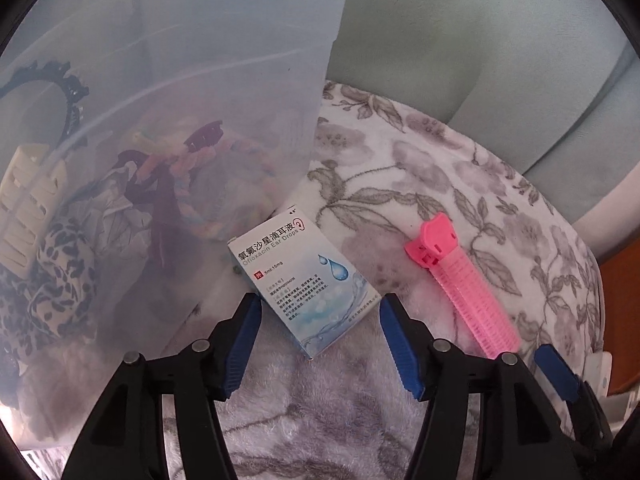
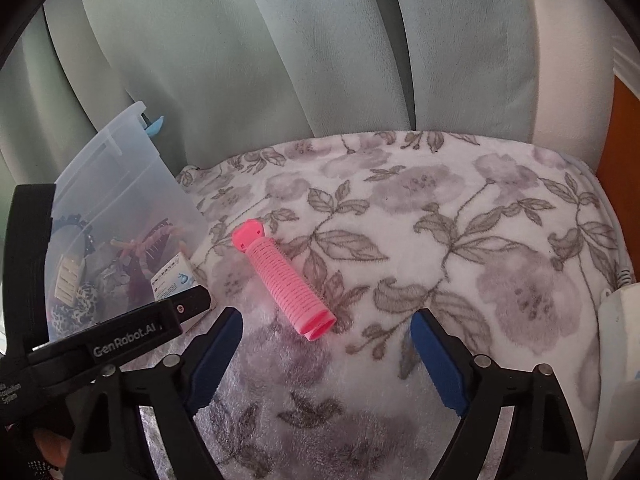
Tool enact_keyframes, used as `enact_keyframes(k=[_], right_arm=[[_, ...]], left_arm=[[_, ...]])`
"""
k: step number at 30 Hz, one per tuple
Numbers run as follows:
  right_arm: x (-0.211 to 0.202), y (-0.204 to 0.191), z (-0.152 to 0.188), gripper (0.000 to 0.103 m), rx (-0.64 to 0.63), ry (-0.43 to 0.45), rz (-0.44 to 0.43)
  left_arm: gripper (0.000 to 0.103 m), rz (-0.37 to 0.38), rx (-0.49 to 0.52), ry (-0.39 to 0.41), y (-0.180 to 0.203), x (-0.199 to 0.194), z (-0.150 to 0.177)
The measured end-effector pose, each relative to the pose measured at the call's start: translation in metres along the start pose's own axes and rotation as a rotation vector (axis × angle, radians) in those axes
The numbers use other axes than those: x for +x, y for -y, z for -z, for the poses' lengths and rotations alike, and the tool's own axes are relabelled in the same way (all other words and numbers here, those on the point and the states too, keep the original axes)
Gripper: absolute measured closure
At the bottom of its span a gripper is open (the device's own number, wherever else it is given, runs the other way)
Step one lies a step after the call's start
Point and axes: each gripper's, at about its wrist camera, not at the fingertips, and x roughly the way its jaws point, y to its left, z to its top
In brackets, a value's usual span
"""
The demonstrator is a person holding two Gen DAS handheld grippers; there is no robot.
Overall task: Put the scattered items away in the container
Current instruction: 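Close the left tool on the ear-drops box while the right tool grasps the pink curler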
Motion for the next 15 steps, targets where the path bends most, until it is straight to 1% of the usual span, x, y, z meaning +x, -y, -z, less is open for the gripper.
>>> enact_keyframes(k=[3, 7, 8, 12, 14, 15], right_arm=[[0.002, 0.003, 0.001, 0.019, -0.006, -0.014, -0.01], [0.003, 0.001, 0.001, 0.023, -0.024, -0.021, -0.017], [0.004, 0.001, 0.001, 0.023, -0.025, -0.02, -0.022], [0.011, -0.001, -0.005, 0.032, -0.035, -0.022, -0.034], [0.015, -0.003, -0.009, 0.035, -0.049, -0.026, -0.042], [0.017, -0.005, -0.011, 0.039, -0.058, -0.029, -0.046]], left_arm=[[0.04, -0.007, -0.042, 0.008, 0.002, 0.004, -0.006], [0.04, -0.002, -0.054, 0.023, 0.003, 0.007, -0.011], [0.04, 0.002, -0.049, 0.028, 0.003, 0.006, -0.01], [0.041, 0.025, -0.019, 0.033, 0.0, 0.004, -0.009], [0.044, 0.038, -0.003, 0.026, -0.001, 0.002, -0.008], [0.045, 0.044, 0.007, 0.021, -0.002, 0.001, -0.007]])
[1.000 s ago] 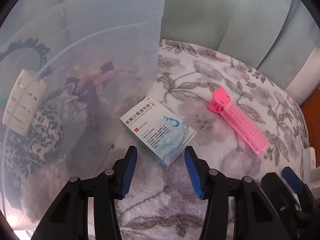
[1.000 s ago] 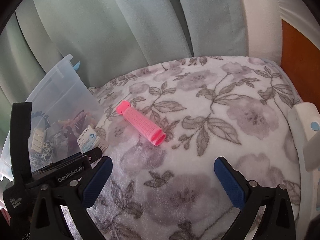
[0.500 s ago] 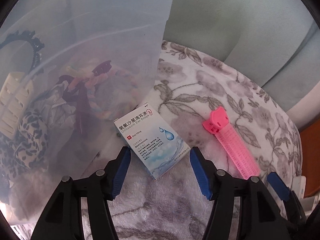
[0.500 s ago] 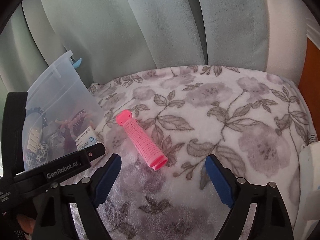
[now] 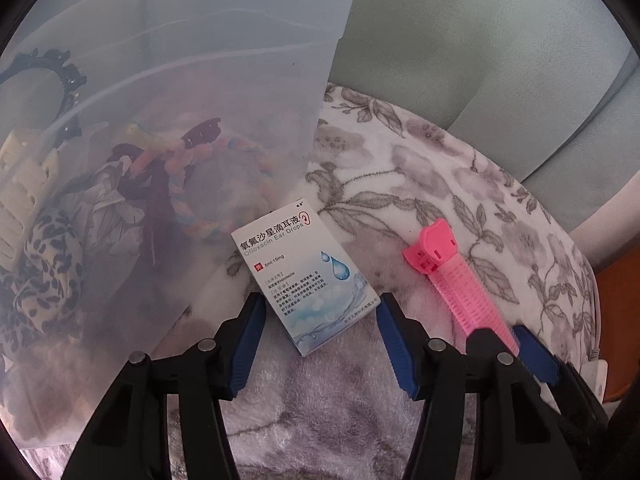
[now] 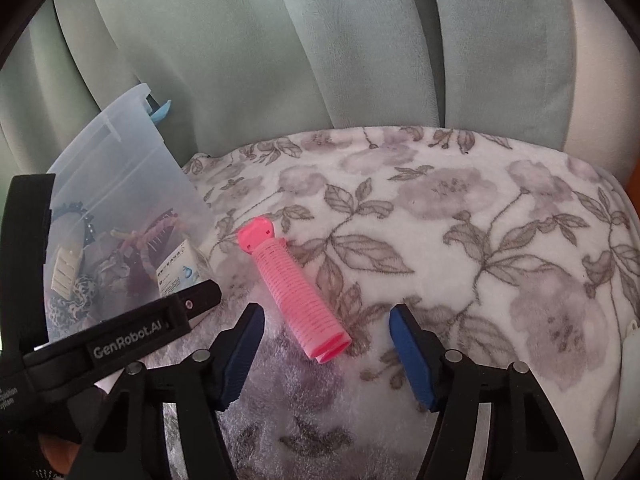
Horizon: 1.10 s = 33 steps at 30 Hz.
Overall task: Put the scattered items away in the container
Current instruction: 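Close the left tool on the ear-drops box while the right tool grasps the pink curler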
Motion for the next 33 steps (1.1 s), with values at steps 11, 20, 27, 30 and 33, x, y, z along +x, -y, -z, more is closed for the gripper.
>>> enact_keyframes(k=[11, 20, 27, 30, 33], right_arm=[[0.01, -0.011, -0.001, 0.065, -0.066, -0.023, 0.001], [0.009, -0.017, 0.005, 0.072, -0.069, -0.027, -0.004], [0.022, -0.017, -0.004, 0.07, -0.047, -0.019, -0.017], [0.025, -0.018, -0.006, 0.069, -0.037, -0.017, -0.019], [0.025, -0.019, -0.006, 0.07, -0.026, -0.014, -0.013]], left_arm=[[0.05, -0.013, 0.113, -0.043, -0.007, -0.01, 0.003], [0.044, -0.087, 0.086, -0.032, 0.001, 0.011, -0.019], [0.044, -0.107, 0.087, 0.006, 0.005, 0.017, -0.033], [0.044, -0.101, 0.076, 0.013, 0.003, 0.017, -0.036], [0.047, -0.097, 0.08, 0.014, 0.002, 0.017, -0.04]])
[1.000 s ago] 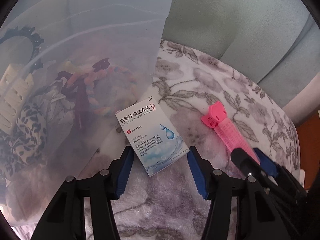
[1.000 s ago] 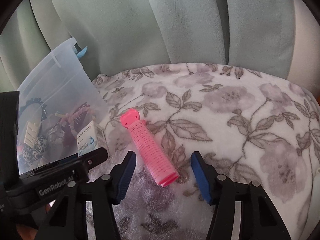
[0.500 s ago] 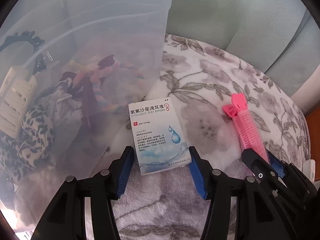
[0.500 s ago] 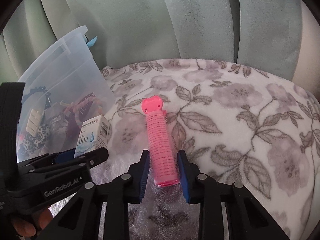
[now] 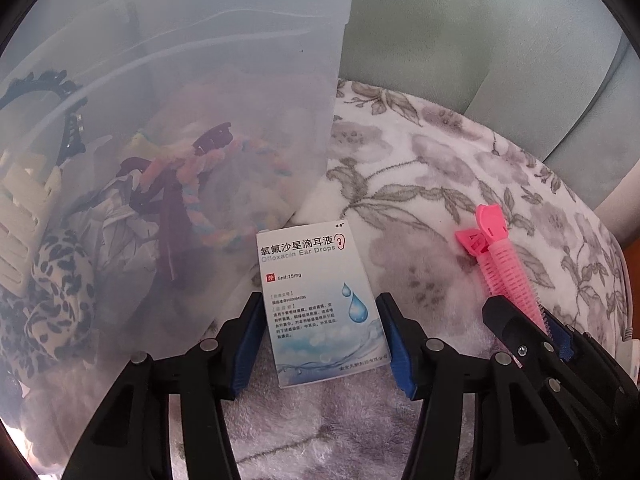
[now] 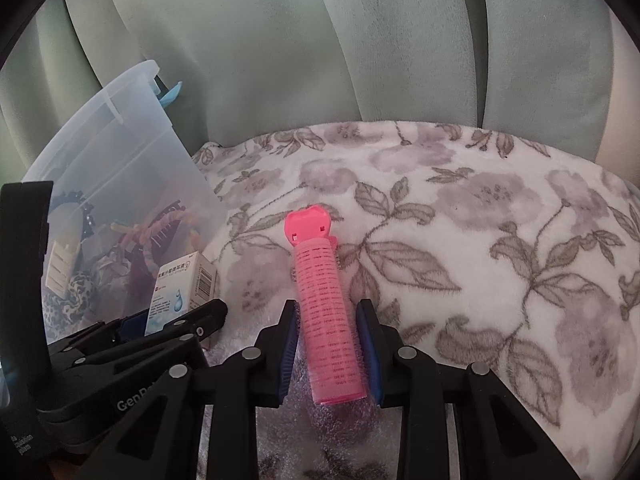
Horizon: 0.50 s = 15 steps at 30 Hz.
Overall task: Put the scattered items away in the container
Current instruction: 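Close the left tool on the ear-drops box while the right tool grasps the pink curler, then lift the box and curler with both tools and carry them over the bin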
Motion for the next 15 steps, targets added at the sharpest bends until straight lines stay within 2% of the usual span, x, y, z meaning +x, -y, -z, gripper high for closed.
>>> enact_keyframes(k=[5, 10, 15], right_arm=[[-0.003, -0.002, 0.002, 0.075, 0.045, -0.001, 0.004], [-0.018, -0.008, 0.011, 0.076, 0.061, -0.01, 0.01], [-0.043, -0.011, 0.034, 0.076, 0.156, -0.018, 0.005]], left_arm=[[0.053, 0.008, 0.023, -0.001, -0.001, -0.002, -0.005], [0.054, 0.026, 0.049, -0.019, -0.004, -0.007, -0.006], [0.054, 0.054, 0.101, -0.058, -0.008, -0.014, -0.002]])
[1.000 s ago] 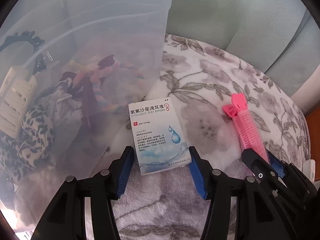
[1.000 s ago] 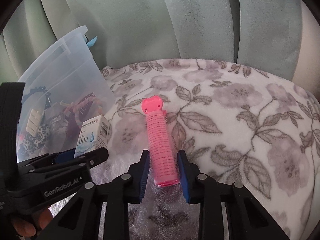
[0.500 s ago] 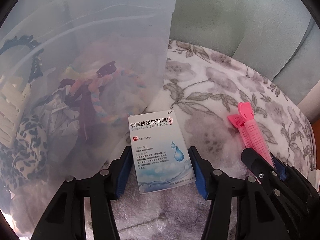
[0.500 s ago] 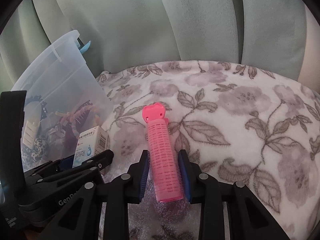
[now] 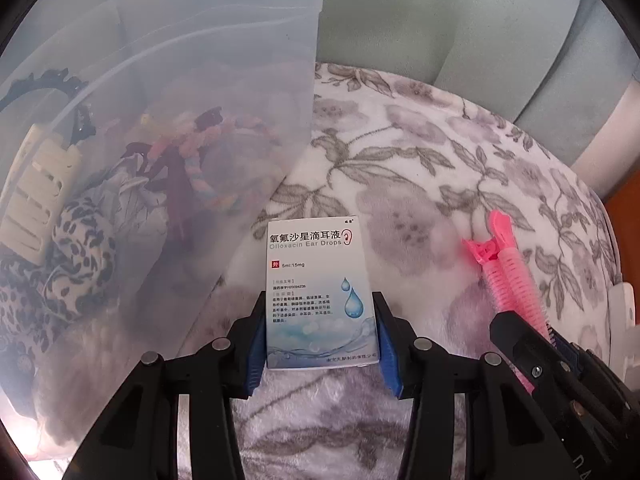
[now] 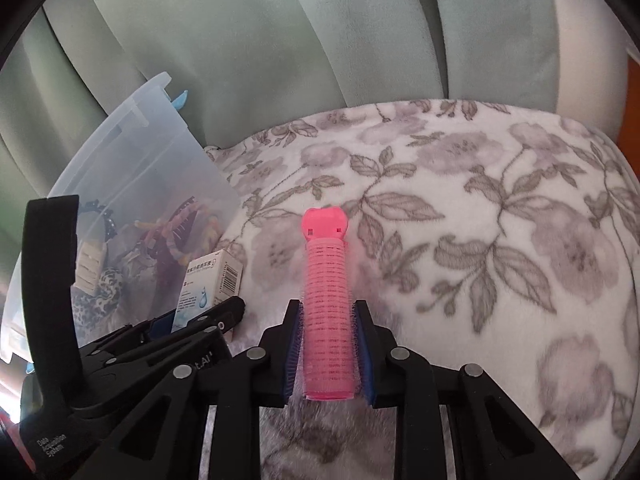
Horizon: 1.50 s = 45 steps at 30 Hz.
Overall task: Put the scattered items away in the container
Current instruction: 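Lift the box and curler with both tools and carry them over the bin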
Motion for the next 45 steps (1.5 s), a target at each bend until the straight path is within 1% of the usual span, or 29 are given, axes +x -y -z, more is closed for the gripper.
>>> enact_keyframes(k=[5, 8, 10, 13, 15, 17, 18, 21, 22, 23, 26, 31, 33, 34, 35, 39, 45], right_arm=[[-0.026, 0.003, 0.037, 0.076, 0.184, -0.003, -0.027], [-0.048, 0.0, 0.058, 0.076, 0.261, 0.001, -0.032], [-0.062, -0.005, 0.067, 0.076, 0.294, 0.005, -0.038], [-0.086, -0.016, 0.073, 0.076, 0.314, 0.038, -0.045], [-0.102, -0.027, 0.071, 0.076, 0.307, 0.074, -0.051], [-0.121, -0.041, 0.069, 0.076, 0.285, 0.113, -0.05], [-0.129, -0.047, 0.067, 0.076, 0.274, 0.132, -0.05], [-0.156, -0.067, 0.064, 0.076, 0.246, 0.196, -0.054], [-0.165, -0.073, 0.063, 0.076, 0.236, 0.216, -0.055], [-0.174, -0.078, 0.063, 0.076, 0.225, 0.235, -0.056], [-0.195, -0.094, 0.06, 0.076, 0.197, 0.283, -0.053], [-0.22, -0.118, 0.058, 0.076, 0.158, 0.357, -0.055], [-0.228, -0.126, 0.058, 0.076, 0.146, 0.376, -0.062], [-0.231, -0.13, 0.057, 0.076, 0.136, 0.384, -0.062], [-0.234, -0.133, 0.057, 0.076, 0.127, 0.392, -0.061], [-0.246, -0.147, 0.056, 0.076, 0.1, 0.425, -0.064], [-0.261, -0.166, 0.053, 0.076, 0.064, 0.465, -0.057]], left_arm=[[0.055, 0.02, 0.058, -0.055, -0.007, -0.013, 0.008], [0.055, 0.038, 0.077, -0.074, -0.013, -0.029, 0.014], [0.055, 0.054, 0.091, -0.067, -0.015, -0.044, 0.016], [0.055, 0.089, 0.113, -0.029, -0.017, -0.073, 0.013], [0.055, 0.111, 0.129, 0.01, -0.017, -0.094, 0.01], [0.054, 0.129, 0.142, 0.054, 0.034, -0.146, 0.061], [0.054, 0.137, 0.149, 0.077, 0.025, -0.152, 0.106], [0.054, 0.156, 0.17, 0.139, 0.022, -0.183, 0.105], [0.054, 0.16, 0.174, 0.158, 0.022, -0.176, 0.109], [0.054, 0.166, 0.177, 0.175, 0.02, -0.18, 0.108], [0.054, 0.185, 0.178, 0.217, 0.016, -0.204, 0.111], [0.054, 0.191, 0.196, 0.275, -0.004, -0.229, 0.097], [0.054, 0.2, 0.191, 0.3, -0.004, -0.226, 0.089], [0.054, 0.202, 0.189, 0.314, -0.006, -0.231, 0.088], [0.054, 0.202, 0.188, 0.328, -0.016, -0.238, 0.085], [0.054, 0.213, 0.184, 0.375, -0.025, -0.251, 0.079], [0.054, 0.226, 0.169, 0.422, -0.042, -0.271, 0.08]])
